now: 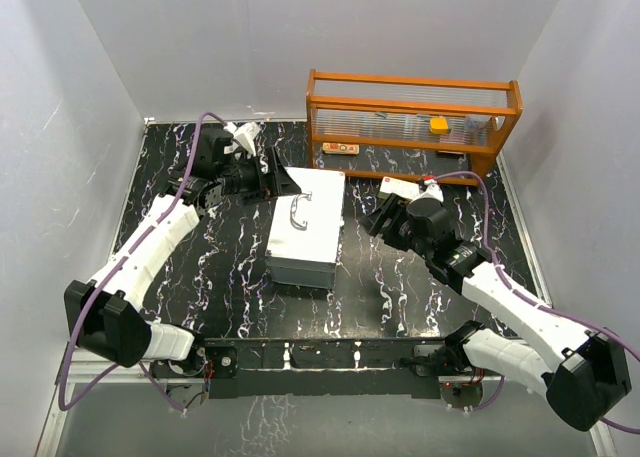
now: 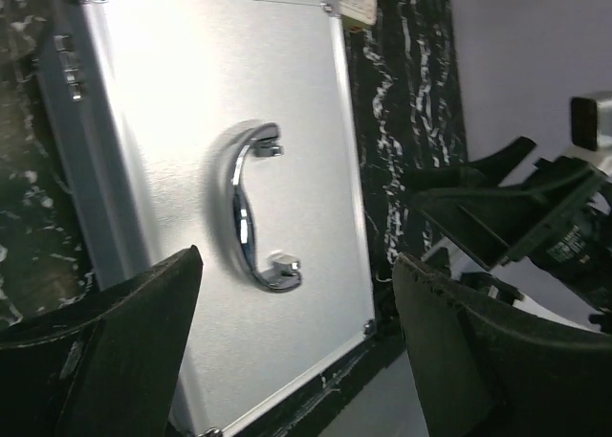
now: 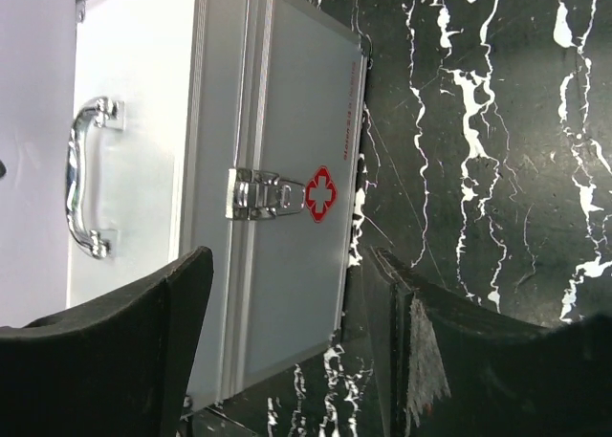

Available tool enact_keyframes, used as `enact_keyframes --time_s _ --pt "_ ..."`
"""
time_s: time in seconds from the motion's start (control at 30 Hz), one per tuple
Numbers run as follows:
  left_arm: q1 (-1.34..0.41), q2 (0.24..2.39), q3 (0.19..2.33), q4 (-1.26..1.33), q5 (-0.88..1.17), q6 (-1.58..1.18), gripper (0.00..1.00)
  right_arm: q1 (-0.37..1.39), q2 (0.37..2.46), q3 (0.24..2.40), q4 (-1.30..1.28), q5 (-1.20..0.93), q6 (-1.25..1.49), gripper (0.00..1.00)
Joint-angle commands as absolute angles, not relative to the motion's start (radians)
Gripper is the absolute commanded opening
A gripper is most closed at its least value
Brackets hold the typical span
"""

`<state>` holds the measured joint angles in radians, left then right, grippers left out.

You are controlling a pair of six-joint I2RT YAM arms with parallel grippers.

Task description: Organize the medicine kit

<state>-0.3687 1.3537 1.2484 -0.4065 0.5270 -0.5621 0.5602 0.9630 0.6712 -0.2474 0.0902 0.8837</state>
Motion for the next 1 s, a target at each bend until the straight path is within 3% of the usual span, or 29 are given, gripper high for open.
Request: enact_keyframes --time_s 0.0,0.13,0.3,0.67,0.83,0.97 --pt "-0.365 1.298 1.205 -0.470 0.310 -0.526 0.81 0.550 0.959 0.644 -0.088 -0.022 0.732 0.62" --pt "-0.365 1.299 1.126 -0.451 0.290 -0.529 0.77 0.551 1.034 0.630 -0.033 -0.127 0.433 0.58" --pt "-0.365 1.248 1.029 -0.411 0.101 -0.531 0.54 0.552 1.082 0.560 0.110 -0.080 0.258 0.54" --pt "-0.365 1.267 0.933 -0.315 0.280 -0.498 0.58 0.576 1.064 0.372 0.462 -0.023 0.155 0.52" --pt "-0.365 1.284 0.919 -0.327 0.286 -0.452 0.39 0.607 1.111 0.318 0.592 -0.036 0.084 0.52" --pt "-0.365 1.286 0.900 -0.337 0.274 -0.424 0.32 0.626 1.159 0.308 0.675 -0.061 0.016 0.50"
